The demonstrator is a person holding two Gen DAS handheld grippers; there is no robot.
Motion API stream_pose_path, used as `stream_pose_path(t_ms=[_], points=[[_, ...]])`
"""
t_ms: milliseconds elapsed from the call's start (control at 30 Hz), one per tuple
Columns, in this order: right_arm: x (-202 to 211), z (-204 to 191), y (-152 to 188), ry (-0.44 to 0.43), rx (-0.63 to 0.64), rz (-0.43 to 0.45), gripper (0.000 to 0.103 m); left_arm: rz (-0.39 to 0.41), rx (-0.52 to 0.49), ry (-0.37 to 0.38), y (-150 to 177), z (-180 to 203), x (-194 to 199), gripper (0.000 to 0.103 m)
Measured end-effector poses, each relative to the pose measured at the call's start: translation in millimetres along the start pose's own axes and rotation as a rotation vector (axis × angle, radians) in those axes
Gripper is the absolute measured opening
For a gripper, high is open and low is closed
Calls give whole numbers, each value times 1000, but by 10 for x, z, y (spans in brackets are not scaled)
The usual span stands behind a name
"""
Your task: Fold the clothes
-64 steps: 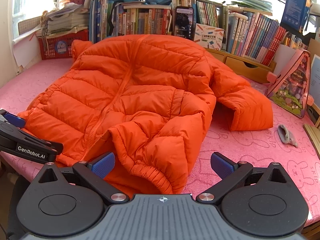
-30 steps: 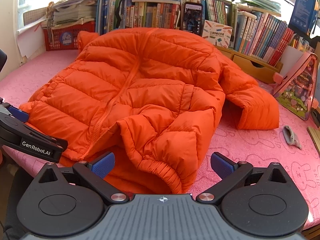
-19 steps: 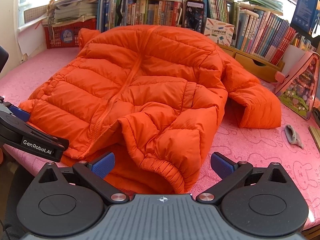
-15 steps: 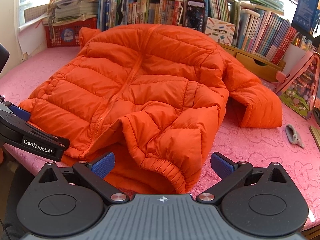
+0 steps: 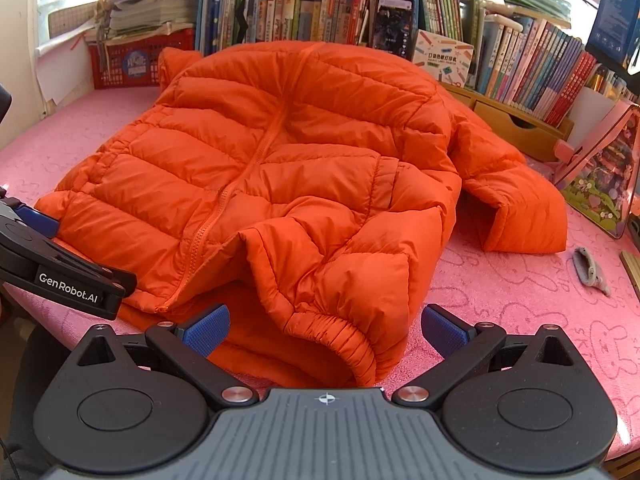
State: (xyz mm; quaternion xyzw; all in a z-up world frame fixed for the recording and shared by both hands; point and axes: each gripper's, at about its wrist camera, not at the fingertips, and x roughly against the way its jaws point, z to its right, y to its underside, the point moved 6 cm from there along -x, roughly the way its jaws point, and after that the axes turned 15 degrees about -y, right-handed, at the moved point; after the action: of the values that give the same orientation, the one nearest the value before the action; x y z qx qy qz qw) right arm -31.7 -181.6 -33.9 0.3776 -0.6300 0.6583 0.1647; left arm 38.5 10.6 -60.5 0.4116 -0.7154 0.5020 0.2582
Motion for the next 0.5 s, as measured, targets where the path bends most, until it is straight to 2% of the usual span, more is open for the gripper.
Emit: stream_pose_path(t_ms=[500], points=[[-15,41,36,6,-12,-8,103,5,-14,0,-4,21,-19,103]])
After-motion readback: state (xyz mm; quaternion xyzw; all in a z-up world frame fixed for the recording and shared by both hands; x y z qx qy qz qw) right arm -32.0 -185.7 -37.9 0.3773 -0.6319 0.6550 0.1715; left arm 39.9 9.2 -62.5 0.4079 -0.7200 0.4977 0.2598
